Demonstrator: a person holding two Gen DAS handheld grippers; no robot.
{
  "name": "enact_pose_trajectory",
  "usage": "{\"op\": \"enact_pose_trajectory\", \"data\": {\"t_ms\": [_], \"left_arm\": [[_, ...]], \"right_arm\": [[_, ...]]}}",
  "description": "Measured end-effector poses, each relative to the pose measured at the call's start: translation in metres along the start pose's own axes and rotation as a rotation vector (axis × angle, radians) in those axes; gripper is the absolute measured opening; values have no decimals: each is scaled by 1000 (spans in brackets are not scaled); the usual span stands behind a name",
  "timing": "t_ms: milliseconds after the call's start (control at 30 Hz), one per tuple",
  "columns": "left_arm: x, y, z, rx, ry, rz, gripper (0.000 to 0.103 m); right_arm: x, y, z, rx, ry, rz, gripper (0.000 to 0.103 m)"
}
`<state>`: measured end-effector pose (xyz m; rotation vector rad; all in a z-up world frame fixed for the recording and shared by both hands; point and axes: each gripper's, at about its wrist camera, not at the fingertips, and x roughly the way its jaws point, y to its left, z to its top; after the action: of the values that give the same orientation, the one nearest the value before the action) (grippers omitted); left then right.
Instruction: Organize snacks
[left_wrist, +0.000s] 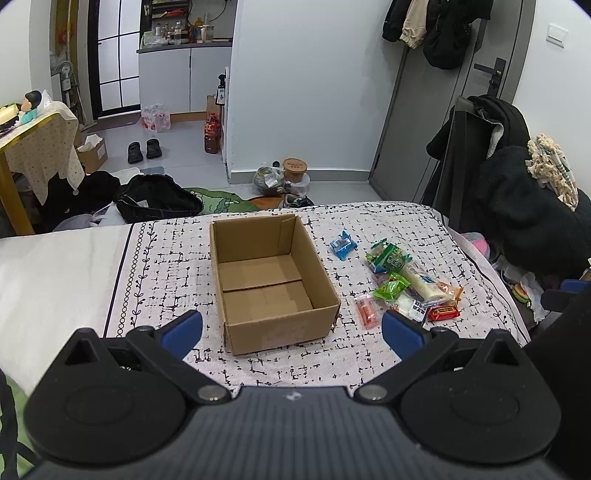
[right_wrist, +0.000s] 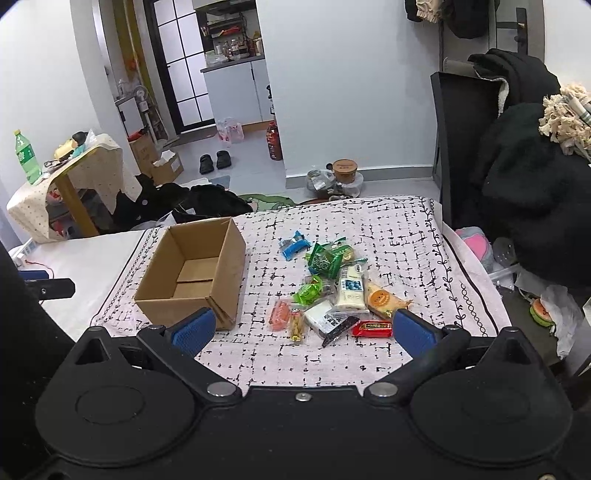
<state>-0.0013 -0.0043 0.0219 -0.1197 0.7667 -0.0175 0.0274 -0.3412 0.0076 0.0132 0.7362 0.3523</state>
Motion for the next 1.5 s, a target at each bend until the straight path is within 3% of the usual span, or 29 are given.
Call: {"op": "enact_pose_trajectory", "data": {"t_ms": [633, 1167, 1500], "left_arm": [[38, 1, -6, 18, 19, -12, 102], [91, -14, 2, 89, 54, -111, 100], [129, -35, 11, 177, 61, -170, 96]], "right_arm": [[24, -18, -8, 40, 25, -57, 103], [57, -37, -19, 93, 30, -100, 103], [83, -47, -22, 181, 58, -64, 103]]}}
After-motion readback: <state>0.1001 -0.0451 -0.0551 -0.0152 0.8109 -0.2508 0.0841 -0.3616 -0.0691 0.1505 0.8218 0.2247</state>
